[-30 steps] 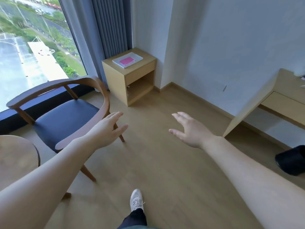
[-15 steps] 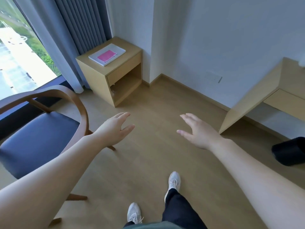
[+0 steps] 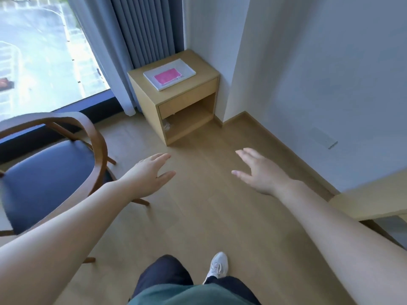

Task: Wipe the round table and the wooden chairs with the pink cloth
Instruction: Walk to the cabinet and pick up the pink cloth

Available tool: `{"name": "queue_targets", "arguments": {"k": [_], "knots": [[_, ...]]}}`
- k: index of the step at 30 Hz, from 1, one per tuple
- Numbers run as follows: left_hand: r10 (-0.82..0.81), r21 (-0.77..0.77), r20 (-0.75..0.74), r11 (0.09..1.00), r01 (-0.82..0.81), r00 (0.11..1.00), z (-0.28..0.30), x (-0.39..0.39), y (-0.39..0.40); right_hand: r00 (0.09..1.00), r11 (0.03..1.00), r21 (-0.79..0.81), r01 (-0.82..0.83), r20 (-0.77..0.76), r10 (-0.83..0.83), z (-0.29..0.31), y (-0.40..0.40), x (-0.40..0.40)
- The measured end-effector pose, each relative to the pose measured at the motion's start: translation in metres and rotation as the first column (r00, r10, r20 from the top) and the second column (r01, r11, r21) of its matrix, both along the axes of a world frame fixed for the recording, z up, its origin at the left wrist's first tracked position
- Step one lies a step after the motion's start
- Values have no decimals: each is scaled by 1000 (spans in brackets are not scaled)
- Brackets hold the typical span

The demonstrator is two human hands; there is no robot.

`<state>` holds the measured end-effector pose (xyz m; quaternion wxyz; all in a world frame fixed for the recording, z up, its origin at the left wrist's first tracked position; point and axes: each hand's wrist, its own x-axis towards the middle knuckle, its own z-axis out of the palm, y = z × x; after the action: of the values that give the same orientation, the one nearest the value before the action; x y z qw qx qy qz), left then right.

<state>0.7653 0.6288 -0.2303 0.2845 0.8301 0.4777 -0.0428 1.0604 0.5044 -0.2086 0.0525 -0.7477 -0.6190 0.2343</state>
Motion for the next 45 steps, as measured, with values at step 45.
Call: {"name": "queue_targets", "arguments": {"k": [45], "knots": [[443,40,-28,896,-442,896,-51,231,472,823,822,-110,-558,53,566,-47,643,248]]}}
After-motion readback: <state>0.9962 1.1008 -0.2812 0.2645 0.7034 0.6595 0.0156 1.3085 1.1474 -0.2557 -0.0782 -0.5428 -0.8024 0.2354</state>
